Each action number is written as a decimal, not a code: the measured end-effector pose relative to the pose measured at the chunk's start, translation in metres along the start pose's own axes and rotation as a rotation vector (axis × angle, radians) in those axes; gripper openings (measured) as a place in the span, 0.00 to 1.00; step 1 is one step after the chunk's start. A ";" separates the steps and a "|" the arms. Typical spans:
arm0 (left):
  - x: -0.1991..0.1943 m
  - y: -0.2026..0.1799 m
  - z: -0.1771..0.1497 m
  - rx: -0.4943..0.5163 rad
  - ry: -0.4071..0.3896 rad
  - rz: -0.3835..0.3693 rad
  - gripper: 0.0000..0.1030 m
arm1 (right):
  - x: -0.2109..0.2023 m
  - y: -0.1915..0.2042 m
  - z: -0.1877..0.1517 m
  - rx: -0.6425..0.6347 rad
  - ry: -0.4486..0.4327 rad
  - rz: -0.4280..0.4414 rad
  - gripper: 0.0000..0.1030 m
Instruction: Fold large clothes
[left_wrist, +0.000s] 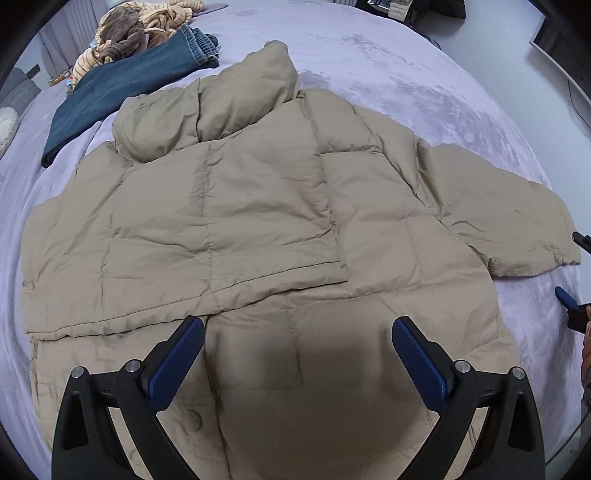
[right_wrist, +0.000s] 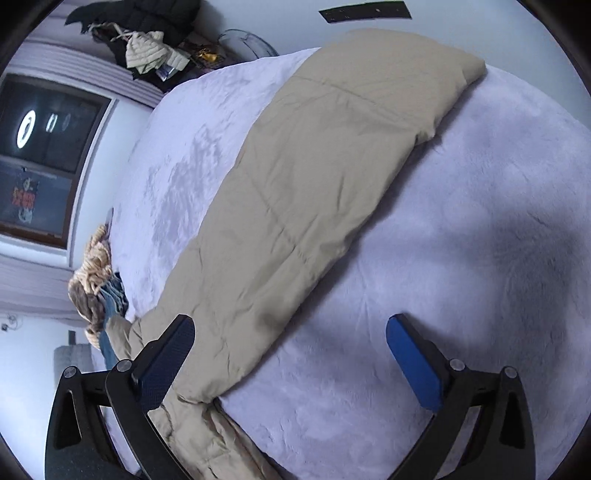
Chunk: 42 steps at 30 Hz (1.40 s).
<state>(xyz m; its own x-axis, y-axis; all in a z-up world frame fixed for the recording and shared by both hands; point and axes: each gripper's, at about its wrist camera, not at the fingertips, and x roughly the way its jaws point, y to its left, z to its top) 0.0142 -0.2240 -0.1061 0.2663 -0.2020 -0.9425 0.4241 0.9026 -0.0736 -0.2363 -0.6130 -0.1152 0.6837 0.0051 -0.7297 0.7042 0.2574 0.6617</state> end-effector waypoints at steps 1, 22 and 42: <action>0.000 -0.002 0.001 0.000 0.000 0.001 0.99 | 0.001 -0.005 0.009 0.037 -0.007 0.040 1.00; -0.013 0.046 0.025 -0.116 -0.076 0.094 0.99 | 0.026 0.064 0.062 0.013 0.020 0.319 0.06; -0.008 0.185 0.007 -0.151 -0.099 0.162 0.99 | 0.156 0.299 -0.274 -1.177 0.229 0.004 0.06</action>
<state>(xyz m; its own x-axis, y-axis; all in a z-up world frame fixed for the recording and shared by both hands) 0.0959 -0.0583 -0.1095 0.4071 -0.0798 -0.9099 0.2368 0.9713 0.0207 0.0284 -0.2705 -0.0784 0.5519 0.1488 -0.8205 0.0138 0.9822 0.1874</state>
